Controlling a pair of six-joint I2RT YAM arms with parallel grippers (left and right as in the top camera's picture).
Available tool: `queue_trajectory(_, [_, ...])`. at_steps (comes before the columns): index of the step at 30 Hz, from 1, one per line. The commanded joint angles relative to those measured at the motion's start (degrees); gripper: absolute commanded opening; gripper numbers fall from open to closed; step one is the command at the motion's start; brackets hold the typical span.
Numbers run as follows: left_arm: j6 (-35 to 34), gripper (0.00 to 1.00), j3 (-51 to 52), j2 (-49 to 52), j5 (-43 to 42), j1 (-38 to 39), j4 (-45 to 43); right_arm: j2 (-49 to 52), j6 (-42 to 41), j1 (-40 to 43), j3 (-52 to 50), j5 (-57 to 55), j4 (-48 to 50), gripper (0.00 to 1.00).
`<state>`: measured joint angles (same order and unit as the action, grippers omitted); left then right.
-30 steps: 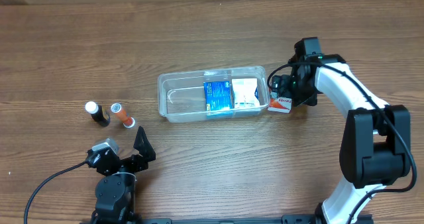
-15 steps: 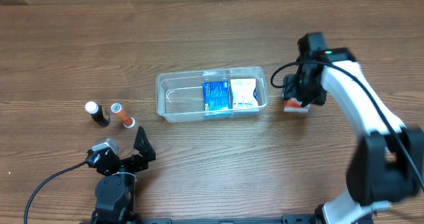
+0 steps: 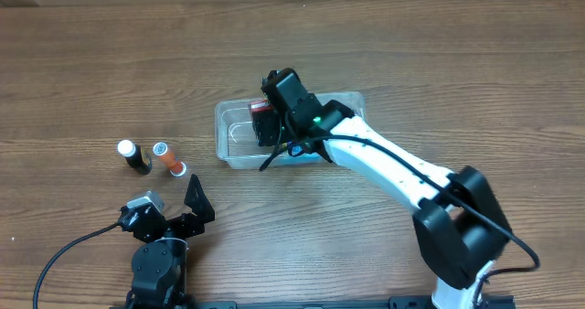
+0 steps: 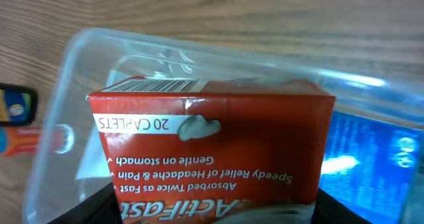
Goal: Pack container
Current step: 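Place the red box into the container's left side, lift right gripper, then grasp the orange tube with the left gripper and lower it into container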
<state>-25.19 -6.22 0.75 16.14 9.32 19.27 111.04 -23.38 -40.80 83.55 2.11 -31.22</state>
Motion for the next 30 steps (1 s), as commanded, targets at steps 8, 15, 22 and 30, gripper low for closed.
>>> queue_trajectory(8, [-0.57, 1.00, 0.39, -0.50, 0.76, -0.35, -0.22, 3.10, -8.39, -0.33, 0.09, 4.02, 1.44, 0.78])
queue_trajectory(15, [-0.57, 1.00, 0.37, -0.50, 0.76, -0.35, -0.24, -0.39, -1.86, 0.07, 0.20, 2.71, 0.39, 0.86])
queue_trajectory(22, [-0.57, 1.00, 0.37, -0.50, 0.76, -0.35, -0.24, -27.06, -1.90, 18.08, 0.81, -3.19, -16.76, 0.96])
queue_trajectory(30, [-1.01, 1.00, 0.37, -0.50, 0.74, -0.35, -0.70, -33.55, -1.90, 38.66, 0.79, 0.55, -27.23, 1.00])
